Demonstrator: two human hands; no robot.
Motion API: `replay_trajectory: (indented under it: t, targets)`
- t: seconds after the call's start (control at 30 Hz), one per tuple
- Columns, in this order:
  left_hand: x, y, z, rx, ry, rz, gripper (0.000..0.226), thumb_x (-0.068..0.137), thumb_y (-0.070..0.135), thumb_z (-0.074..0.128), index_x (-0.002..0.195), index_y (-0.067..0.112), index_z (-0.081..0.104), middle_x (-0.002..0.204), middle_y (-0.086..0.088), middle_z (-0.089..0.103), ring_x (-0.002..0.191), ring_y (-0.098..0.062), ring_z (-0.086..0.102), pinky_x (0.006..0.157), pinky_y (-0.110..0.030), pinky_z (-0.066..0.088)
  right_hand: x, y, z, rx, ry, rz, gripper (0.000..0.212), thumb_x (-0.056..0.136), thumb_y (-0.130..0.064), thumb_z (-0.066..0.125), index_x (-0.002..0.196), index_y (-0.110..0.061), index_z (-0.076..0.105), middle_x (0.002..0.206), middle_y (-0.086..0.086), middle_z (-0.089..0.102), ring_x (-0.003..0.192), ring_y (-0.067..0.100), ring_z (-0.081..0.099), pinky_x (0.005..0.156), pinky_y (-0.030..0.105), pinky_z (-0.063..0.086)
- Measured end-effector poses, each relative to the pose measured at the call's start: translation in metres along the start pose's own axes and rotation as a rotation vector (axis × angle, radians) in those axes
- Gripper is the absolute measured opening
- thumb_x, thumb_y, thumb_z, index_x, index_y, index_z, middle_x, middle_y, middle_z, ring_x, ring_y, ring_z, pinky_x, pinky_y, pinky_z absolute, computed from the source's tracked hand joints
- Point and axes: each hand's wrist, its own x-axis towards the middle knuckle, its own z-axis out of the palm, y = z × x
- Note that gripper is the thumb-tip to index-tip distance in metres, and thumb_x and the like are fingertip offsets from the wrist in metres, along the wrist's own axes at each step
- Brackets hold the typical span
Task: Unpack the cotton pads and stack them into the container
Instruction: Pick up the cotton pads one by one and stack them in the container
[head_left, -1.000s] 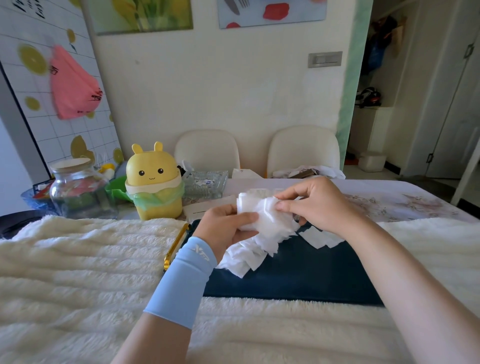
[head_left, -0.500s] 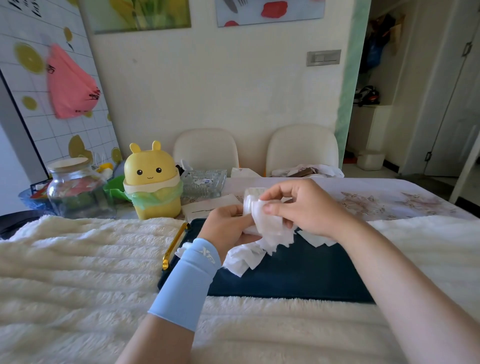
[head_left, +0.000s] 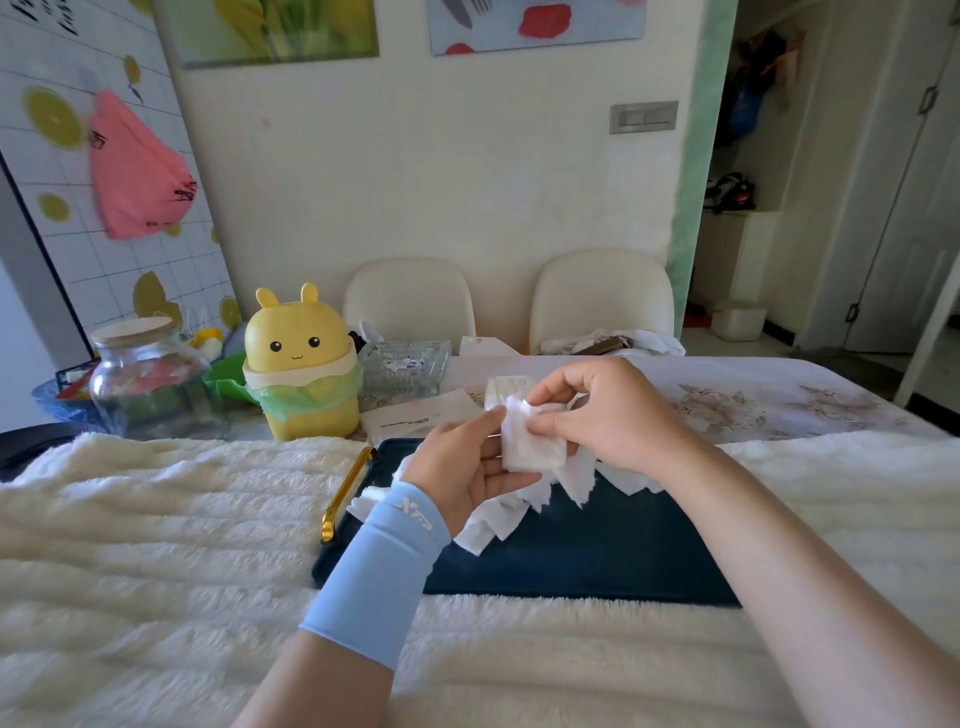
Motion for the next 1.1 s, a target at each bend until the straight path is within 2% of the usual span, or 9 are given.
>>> replay_trajectory:
  t: [0.1,0.2,0.3,0.43,0.53,0.73,0.9,1.0,1.1]
  targets:
    - [-0.001,-0.003,-0.001,0.107,-0.062,0.037,0.044,0.089,0.036,0.067,0.117,0.002,0.068,0.109,-0.016,0.074,0.102,-0.026,0.072,0.087,-0.037,0.059,0.001,0.002,0.000,-0.006,-0.016,0.006,0.015,0.082,-0.018,0.082,0.093,-0.026,0.074,0.092,-0.002,0.074,0.063,0.002,0.066,0.059,0.014,0.049]
    - [0.000,-0.004,-0.005,0.151,-0.075,0.067,0.028,0.089,0.011,0.069,0.115,0.000,0.067,0.110,-0.016,0.073,0.104,-0.026,0.071,0.088,-0.033,0.059,0.000,0.002,-0.006,-0.106,-0.072,0.056,0.048,0.084,-0.038,0.079,0.127,-0.033,0.060,0.117,-0.014,0.061,0.099,0.003,0.062,0.076,0.019,0.045]
    - [0.003,-0.001,-0.012,0.120,-0.044,0.062,0.025,0.091,0.002,0.065,0.115,-0.004,0.066,0.109,-0.020,0.073,0.097,-0.027,0.072,0.084,-0.032,0.060,-0.001,0.006,-0.015,-0.042,-0.311,0.172,0.070,0.084,-0.029,0.081,0.144,-0.029,0.046,0.105,-0.010,0.064,0.075,0.008,0.066,0.063,0.017,0.046]
    - [0.005,-0.001,-0.018,0.048,0.030,0.016,0.027,0.088,0.000,0.067,0.114,-0.007,0.065,0.107,-0.021,0.073,0.091,-0.027,0.073,0.077,-0.031,0.062,0.001,0.017,-0.023,0.020,-0.385,0.202,0.048,0.082,-0.006,0.081,0.125,-0.021,0.065,0.091,0.006,0.077,0.076,0.022,0.072,0.068,0.029,0.057]
    - [0.008,-0.002,-0.020,0.047,0.131,0.016,0.024,0.088,0.000,0.068,0.111,-0.004,0.065,0.105,-0.020,0.073,0.088,-0.028,0.073,0.071,-0.032,0.062,0.001,0.019,-0.026,-0.024,-0.285,0.239,0.014,0.085,-0.017,0.080,0.098,-0.019,0.076,0.091,0.001,0.078,0.067,0.007,0.068,0.059,0.020,0.052]
    - [0.010,0.001,-0.019,-0.022,0.327,0.115,0.008,0.089,0.002,0.067,0.097,0.003,0.066,0.101,-0.017,0.070,0.086,-0.029,0.072,0.081,-0.037,0.061,0.005,0.018,-0.036,0.080,-0.181,0.218,0.006,0.086,-0.022,0.078,0.092,-0.020,0.077,0.089,-0.013,0.074,0.090,0.008,0.067,0.097,0.034,0.051]
    - [0.010,0.001,-0.022,0.034,0.459,0.158,0.016,0.087,0.003,0.070,0.102,0.005,0.067,0.100,-0.013,0.070,0.078,-0.025,0.072,0.076,-0.033,0.061,0.000,0.008,-0.038,0.392,-0.268,0.194,0.020,0.093,-0.009,0.068,0.074,-0.014,0.070,0.074,0.002,0.068,0.074,0.018,0.065,0.075,0.038,0.057]
    - [0.006,0.001,-0.015,0.014,0.317,0.123,0.016,0.089,0.003,0.068,0.105,0.001,0.068,0.101,-0.015,0.074,0.079,-0.024,0.074,0.080,-0.034,0.061,0.000,0.000,-0.027,0.475,-0.272,0.151,0.033,0.095,-0.008,0.065,0.065,-0.021,0.069,0.071,0.002,0.065,0.065,0.017,0.063,0.059,0.033,0.052]
    - [0.002,0.000,-0.004,-0.061,0.129,0.087,0.018,0.098,0.005,0.055,0.110,-0.002,0.067,0.105,-0.019,0.074,0.086,-0.026,0.074,0.078,-0.033,0.062,0.000,-0.003,-0.011,0.298,-0.151,0.119,0.010,0.091,-0.012,0.070,0.082,-0.014,0.074,0.078,0.007,0.070,0.067,0.020,0.065,0.058,0.033,0.058]
